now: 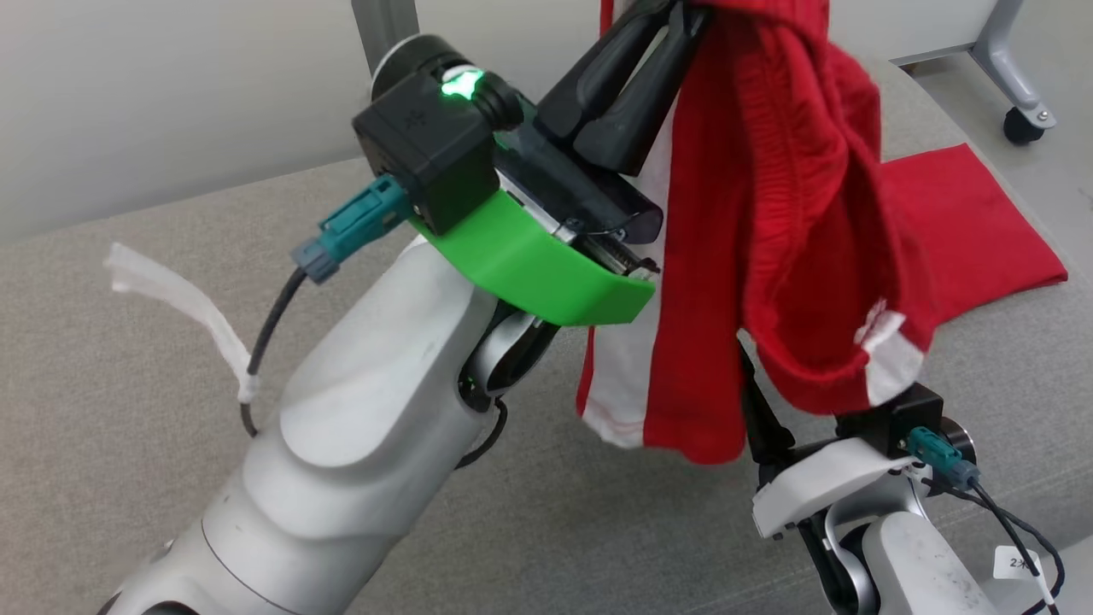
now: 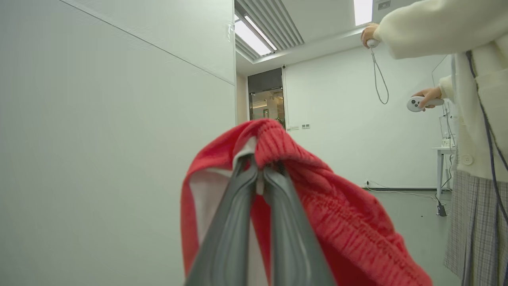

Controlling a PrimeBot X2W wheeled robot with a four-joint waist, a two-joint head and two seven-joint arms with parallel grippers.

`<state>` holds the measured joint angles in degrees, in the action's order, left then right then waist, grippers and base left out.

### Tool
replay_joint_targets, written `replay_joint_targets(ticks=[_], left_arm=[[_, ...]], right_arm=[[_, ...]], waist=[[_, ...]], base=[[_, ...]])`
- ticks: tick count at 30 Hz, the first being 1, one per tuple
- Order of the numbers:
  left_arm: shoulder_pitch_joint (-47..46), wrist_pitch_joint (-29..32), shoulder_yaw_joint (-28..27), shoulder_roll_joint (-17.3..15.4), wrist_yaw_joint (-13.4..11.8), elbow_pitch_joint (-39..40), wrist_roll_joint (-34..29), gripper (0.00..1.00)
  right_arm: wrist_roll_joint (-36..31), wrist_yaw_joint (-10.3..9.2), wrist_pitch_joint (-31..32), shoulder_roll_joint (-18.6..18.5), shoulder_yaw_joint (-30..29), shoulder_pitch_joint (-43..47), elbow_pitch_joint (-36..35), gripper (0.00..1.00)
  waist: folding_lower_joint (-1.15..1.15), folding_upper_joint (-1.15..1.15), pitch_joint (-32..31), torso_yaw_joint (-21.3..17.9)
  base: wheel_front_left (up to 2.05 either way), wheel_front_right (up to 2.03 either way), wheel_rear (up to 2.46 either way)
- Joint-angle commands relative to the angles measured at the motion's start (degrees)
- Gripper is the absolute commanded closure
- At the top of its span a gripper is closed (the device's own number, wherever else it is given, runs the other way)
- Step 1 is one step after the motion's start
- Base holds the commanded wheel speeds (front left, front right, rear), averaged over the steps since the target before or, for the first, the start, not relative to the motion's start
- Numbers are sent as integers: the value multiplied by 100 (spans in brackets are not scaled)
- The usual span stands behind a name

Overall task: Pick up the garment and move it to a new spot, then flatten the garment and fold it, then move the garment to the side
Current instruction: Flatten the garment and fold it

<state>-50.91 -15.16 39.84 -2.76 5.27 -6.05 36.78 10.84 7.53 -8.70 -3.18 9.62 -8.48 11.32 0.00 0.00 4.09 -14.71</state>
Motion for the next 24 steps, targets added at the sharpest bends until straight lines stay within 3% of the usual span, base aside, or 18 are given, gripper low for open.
replay_joint_targets(ticks=[1,13,20,21,22,23,24], left_arm=[[187,6,2,-31,-41,-209,-34,100],[820,4,-273,-482,-79,-2920,-185,100],[823,4,-759,-544,-309,-3988,-170,100],[830,4,-799,-551,-324,-4131,-186,90],[850,5,-823,-546,-354,-4283,-167,21],[841,4,-848,-529,-353,-4424,-146,0],[803,4,-902,-525,-381,-4483,-141,0]], right_arm=[[-18,-9,-17,-6,-33,29,-30,0],[-63,-9,23,-6,-27,-98,-93,0],[-71,-9,46,-46,-12,-134,-108,0],[-74,-9,45,-45,-8,-132,-107,0],[-78,-9,53,-44,-4,-130,-107,0],[-80,-9,60,-43,-2,-126,-109,0],[-79,-9,64,-43,-2,-122,-111,0]], waist=[[0,0,61,72],[0,0,331,354],[0,0,384,481],[0,0,382,497],[0,0,377,509],[0,0,369,524],[0,0,365,536]], base=[[0,0,0],[0,0,0],[0,0,0],[0,0,0],[0,0,0],[0,0,0],[0,0,0]])
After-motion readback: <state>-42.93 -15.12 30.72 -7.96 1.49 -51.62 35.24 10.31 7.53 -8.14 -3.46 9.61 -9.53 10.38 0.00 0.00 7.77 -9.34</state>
